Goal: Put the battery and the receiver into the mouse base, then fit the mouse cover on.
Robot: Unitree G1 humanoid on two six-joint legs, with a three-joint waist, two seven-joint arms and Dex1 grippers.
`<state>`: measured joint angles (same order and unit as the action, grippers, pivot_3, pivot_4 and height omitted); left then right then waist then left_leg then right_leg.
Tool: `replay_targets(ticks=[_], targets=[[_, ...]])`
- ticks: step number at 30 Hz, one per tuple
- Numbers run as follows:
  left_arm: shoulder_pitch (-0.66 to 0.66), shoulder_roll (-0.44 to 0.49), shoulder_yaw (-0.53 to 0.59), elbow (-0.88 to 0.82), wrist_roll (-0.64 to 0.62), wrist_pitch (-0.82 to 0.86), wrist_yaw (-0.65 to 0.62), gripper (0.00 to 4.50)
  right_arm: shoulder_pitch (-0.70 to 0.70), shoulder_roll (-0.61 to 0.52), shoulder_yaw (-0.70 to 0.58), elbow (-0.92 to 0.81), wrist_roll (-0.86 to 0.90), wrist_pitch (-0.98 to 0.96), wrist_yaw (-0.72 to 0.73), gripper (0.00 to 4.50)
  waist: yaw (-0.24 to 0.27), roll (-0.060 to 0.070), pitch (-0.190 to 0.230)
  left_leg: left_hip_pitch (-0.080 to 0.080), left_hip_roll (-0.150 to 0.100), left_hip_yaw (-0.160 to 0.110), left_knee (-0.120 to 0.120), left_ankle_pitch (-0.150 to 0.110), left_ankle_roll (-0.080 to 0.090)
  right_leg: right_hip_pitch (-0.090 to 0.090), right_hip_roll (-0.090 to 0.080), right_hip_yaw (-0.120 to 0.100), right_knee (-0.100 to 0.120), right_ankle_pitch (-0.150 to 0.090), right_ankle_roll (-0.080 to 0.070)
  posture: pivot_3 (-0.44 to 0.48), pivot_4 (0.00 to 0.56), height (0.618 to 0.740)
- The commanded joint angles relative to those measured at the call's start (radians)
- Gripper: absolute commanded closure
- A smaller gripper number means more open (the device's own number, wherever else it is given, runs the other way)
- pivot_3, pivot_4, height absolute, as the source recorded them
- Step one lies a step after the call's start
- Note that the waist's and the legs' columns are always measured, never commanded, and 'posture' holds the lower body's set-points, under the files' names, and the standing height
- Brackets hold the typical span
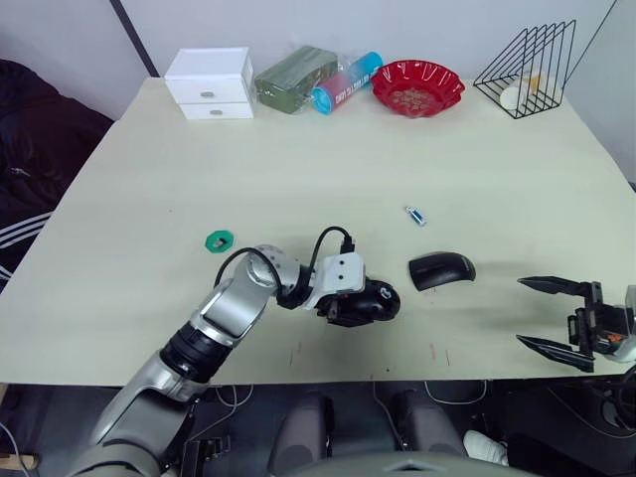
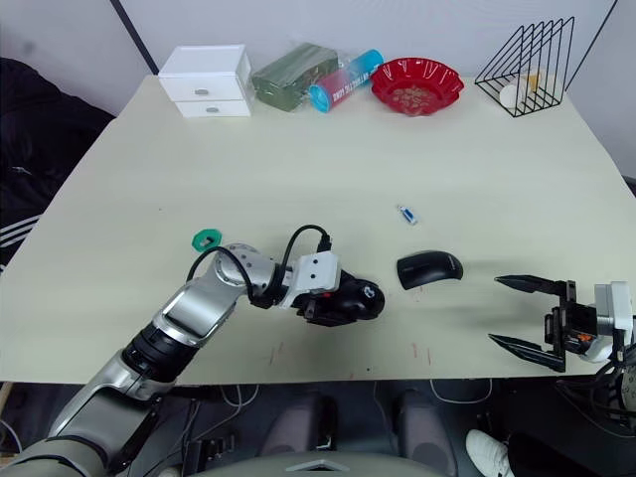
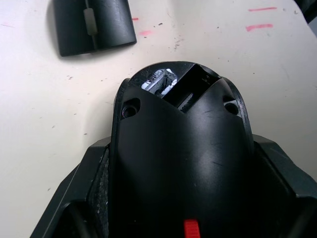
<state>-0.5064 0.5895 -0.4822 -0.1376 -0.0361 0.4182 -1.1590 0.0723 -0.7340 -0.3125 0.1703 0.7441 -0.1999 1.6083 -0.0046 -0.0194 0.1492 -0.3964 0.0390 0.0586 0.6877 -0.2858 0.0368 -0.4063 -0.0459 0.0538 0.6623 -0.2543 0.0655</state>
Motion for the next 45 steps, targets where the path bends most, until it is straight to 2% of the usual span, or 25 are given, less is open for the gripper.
replay_targets(ticks=[1, 13, 20, 27, 31, 41, 45], targets=[[-0.008, 0.021, -0.003, -0.022, 0.021, 0.014, -0.001, 1.53, 0.006, 0.000, -0.043, -0.029, 0.004, -0.004, 0.004, 0.00, 0.000, 0.000, 0.000, 0.000, 0.000, 0.000, 0.000, 0.000, 0.000, 0.000, 0.000, 0.000, 0.000, 0.000, 0.000, 0.000, 0.150, 0.740], [0.002, 0.058, 0.001, -0.062, 0.013, 0.099, -0.018, 1.53, 0.014, 0.005, -0.056, -0.034, -0.006, 0.002, 0.001, 0.00, -0.004, 0.000, 0.000, 0.001, 0.000, -0.001, 0.000, 0.000, 0.000, 0.001, 0.000, 0.000, 0.000, 0.000, 0.000, 0.000, 0.150, 0.740], [0.021, 0.058, -0.001, -0.046, 0.003, 0.072, -0.027, 1.53, 0.011, 0.001, -0.054, -0.041, -0.031, 0.044, -0.074, 0.00, -0.004, 0.000, 0.000, 0.001, 0.000, -0.001, 0.000, 0.000, 0.000, 0.001, 0.000, 0.000, 0.000, 0.000, 0.000, 0.000, 0.150, 0.740], [0.030, 0.059, -0.003, -0.008, -0.008, 0.044, -0.039, 1.53, -0.022, -0.002, -0.049, -0.060, -0.083, 0.138, -0.269, 0.00, -0.004, 0.001, -0.001, 0.001, 0.000, -0.001, 0.000, 0.000, 0.000, 0.001, 0.000, 0.000, 0.000, 0.000, 0.000, 0.000, 0.150, 0.740], [0.026, 0.054, -0.005, 0.007, -0.004, 0.039, -0.037, 1.53, -0.039, 0.001, -0.045, -0.089, -0.087, 0.180, -0.323, 0.00, -0.004, 0.001, -0.001, 0.001, 0.000, -0.001, 0.000, 0.000, 0.000, 0.001, 0.000, 0.000, 0.000, 0.000, 0.000, 0.000, 0.150, 0.740], [0.020, 0.040, -0.008, 0.019, 0.006, 0.051, -0.024, 1.53, -0.142, 0.015, 0.008, -0.261, -0.128, 0.418, -0.622, 0.00, -0.003, 0.003, -0.002, 0.001, 0.000, -0.002, 0.000, 0.000, 0.000, 0.002, 0.000, -0.001, -0.001, 0.000, 0.000, 0.000, 0.150, 0.740], [0.027, 0.037, -0.004, 0.007, -0.005, 0.064, -0.024, 1.53, -0.191, 0.014, 0.042, -0.283, -0.175, 0.462, -0.693, 0.00, -0.002, 0.003, -0.002, 0.001, 0.000, -0.002, 0.000, 0.000, 0.000, 0.002, 0.000, -0.001, -0.001, 0.000, 0.000, 0.000, 0.150, 0.740]])
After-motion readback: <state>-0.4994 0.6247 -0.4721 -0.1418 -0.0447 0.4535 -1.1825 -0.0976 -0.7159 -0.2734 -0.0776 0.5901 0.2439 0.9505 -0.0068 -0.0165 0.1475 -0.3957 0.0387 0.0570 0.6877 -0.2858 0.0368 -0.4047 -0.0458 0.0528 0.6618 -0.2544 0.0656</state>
